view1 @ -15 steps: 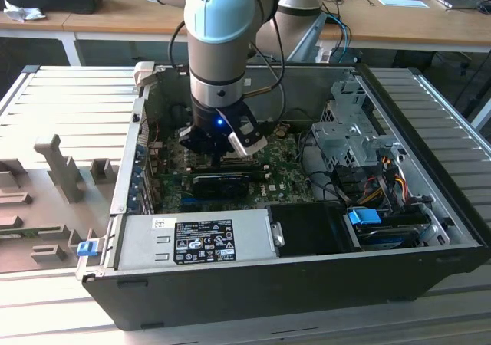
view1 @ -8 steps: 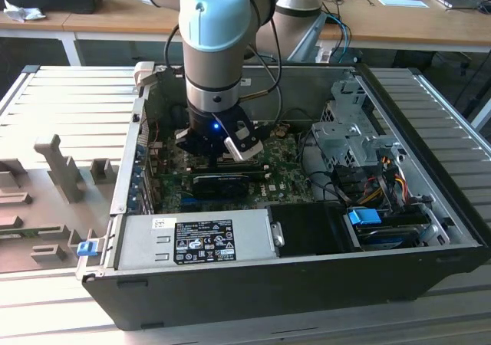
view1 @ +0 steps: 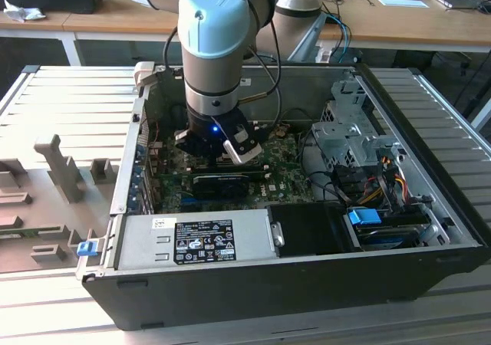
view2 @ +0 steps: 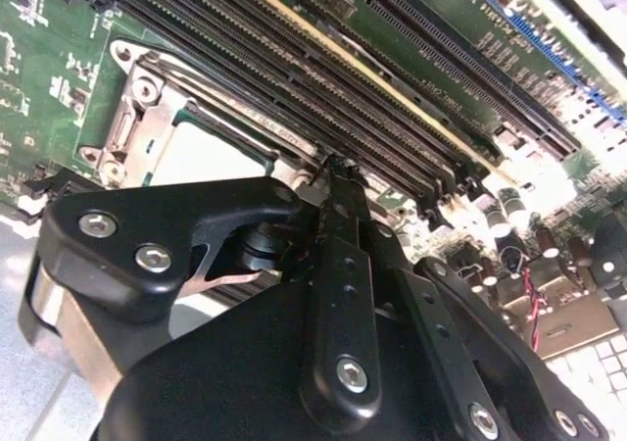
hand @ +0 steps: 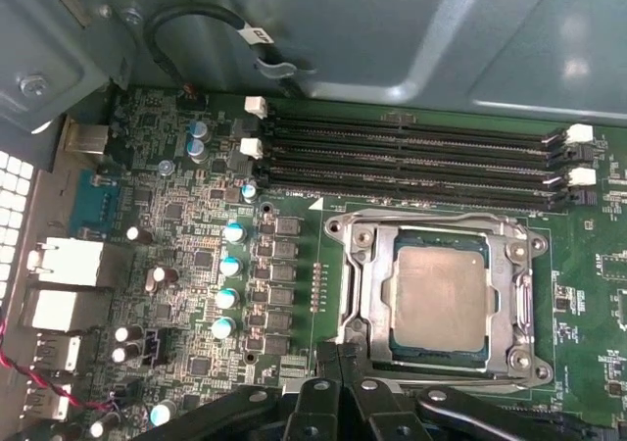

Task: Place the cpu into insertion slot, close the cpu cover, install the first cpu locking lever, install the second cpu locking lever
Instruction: 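Install the second cpu locking lever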

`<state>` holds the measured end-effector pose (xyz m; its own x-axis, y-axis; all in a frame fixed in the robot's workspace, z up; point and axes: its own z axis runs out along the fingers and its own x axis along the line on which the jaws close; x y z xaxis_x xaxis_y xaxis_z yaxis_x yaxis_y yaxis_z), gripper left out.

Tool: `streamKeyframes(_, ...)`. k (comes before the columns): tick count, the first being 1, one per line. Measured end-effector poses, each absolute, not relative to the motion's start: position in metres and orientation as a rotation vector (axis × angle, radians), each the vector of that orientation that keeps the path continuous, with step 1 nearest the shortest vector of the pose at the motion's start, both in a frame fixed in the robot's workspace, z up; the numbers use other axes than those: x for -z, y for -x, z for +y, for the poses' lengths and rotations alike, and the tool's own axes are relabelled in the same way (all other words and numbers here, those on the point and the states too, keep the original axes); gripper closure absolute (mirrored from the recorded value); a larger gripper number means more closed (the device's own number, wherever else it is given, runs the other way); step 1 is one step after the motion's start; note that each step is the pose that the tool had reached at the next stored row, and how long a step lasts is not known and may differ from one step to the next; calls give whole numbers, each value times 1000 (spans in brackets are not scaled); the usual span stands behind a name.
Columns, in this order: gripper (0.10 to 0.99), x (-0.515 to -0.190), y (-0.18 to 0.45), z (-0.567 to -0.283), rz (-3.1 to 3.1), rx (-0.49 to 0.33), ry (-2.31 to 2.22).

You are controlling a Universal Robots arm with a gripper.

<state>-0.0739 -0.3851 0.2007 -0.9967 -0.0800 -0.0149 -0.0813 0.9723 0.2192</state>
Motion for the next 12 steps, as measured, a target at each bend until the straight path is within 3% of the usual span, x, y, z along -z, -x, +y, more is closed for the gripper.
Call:
streamKeyframes(6, 980, -198, 75, -386, 3112, -362, 128)
streamKeyframes(12, 980, -219, 76, -386, 3112, -362, 128)
